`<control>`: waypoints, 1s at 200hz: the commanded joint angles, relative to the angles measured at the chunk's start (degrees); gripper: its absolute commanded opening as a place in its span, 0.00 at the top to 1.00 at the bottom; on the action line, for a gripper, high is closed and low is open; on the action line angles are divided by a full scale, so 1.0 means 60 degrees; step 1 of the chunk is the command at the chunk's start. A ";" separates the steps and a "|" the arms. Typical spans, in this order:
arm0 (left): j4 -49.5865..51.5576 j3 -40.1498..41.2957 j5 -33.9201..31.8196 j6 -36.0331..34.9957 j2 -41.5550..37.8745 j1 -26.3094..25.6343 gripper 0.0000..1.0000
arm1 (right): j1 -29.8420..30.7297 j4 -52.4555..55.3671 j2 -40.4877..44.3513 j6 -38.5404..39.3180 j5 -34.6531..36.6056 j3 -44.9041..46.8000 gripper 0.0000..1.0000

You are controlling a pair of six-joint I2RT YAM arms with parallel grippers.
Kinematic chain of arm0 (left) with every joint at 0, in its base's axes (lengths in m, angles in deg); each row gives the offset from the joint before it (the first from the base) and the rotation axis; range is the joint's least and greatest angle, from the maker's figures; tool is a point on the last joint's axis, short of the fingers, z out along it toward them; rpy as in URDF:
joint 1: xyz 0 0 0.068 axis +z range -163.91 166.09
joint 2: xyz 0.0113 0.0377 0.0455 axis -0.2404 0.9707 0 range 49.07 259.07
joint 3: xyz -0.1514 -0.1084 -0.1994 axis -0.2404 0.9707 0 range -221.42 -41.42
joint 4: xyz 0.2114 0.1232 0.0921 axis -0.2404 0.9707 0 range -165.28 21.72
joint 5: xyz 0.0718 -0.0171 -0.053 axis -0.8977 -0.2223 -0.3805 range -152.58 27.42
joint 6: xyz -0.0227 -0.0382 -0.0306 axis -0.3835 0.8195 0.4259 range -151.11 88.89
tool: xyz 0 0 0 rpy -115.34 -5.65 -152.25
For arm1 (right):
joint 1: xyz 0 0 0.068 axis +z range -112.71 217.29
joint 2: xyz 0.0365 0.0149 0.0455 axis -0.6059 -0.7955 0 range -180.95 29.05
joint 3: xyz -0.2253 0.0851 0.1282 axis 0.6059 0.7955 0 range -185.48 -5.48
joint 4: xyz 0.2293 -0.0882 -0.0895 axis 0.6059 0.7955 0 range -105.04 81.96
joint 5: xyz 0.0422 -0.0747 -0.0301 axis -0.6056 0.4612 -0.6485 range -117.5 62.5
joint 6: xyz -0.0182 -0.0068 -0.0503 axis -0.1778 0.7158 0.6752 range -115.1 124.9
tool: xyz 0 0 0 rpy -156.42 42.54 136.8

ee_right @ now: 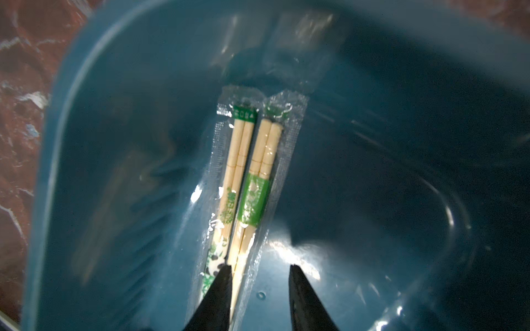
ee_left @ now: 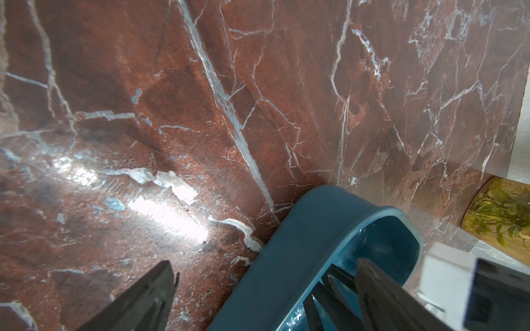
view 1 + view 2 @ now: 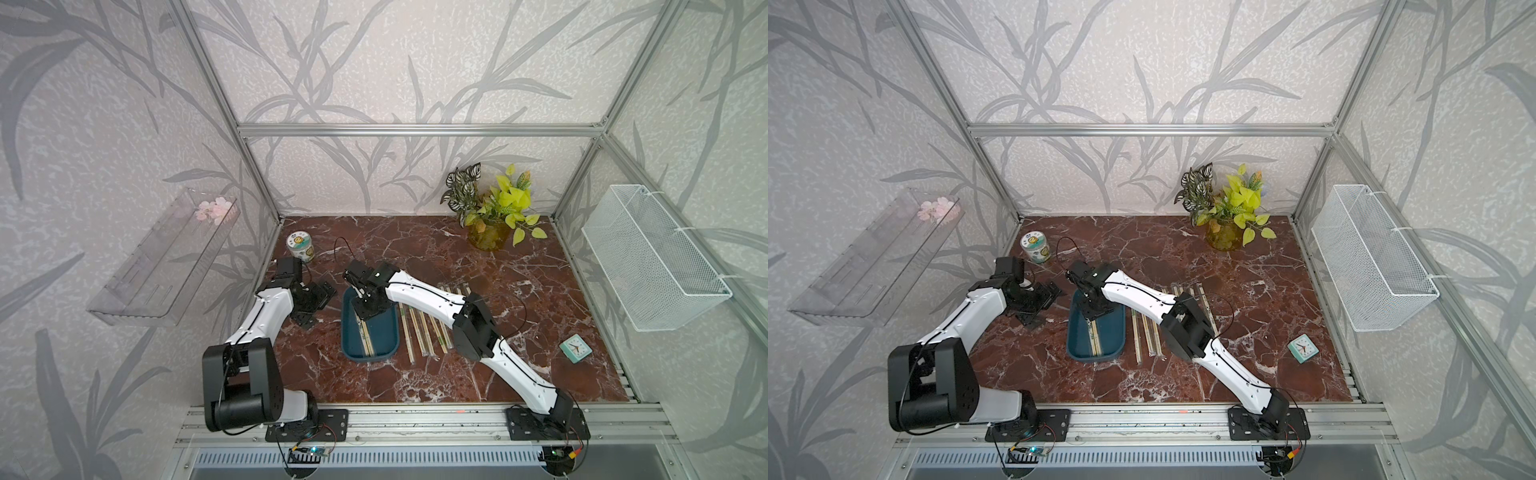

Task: Take the paired disposable chopsticks out of the storage box
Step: Pick up the paired disposable chopsticks from the storage box.

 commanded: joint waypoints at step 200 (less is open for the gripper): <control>0.0112 0.0178 0.0208 -0.0068 -0.0194 0.0085 0.01 | 0.0084 0.0582 -0.1559 -0.0349 0.0496 -0.1197 0.78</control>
